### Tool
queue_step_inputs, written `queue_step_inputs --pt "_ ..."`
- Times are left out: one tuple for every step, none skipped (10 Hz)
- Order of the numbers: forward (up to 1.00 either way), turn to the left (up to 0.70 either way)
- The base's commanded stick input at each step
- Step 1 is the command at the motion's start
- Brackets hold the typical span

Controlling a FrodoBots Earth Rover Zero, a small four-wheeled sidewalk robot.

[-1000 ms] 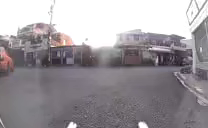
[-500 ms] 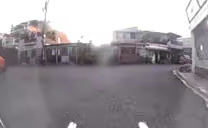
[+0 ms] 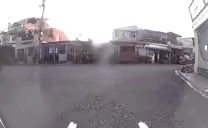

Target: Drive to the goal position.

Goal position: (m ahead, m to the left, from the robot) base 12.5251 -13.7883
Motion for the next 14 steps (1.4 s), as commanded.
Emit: queue_step_inputs --pt "0.70 -0.35" --pt "0.70 -0.35" --pt "0.70 -0.35" --pt "0.70 -0.35" --pt "0.70 -0.35" --pt "0.70 -0.35" --pt "0.70 -0.35" --pt "0.70 -0.35" --pt "0.70 -0.04" --pt "0.70 0.00" --pt "0.70 0.00" --pt "0.70 0.00" --pt "0.70 0.00" --pt "0.70 0.00"
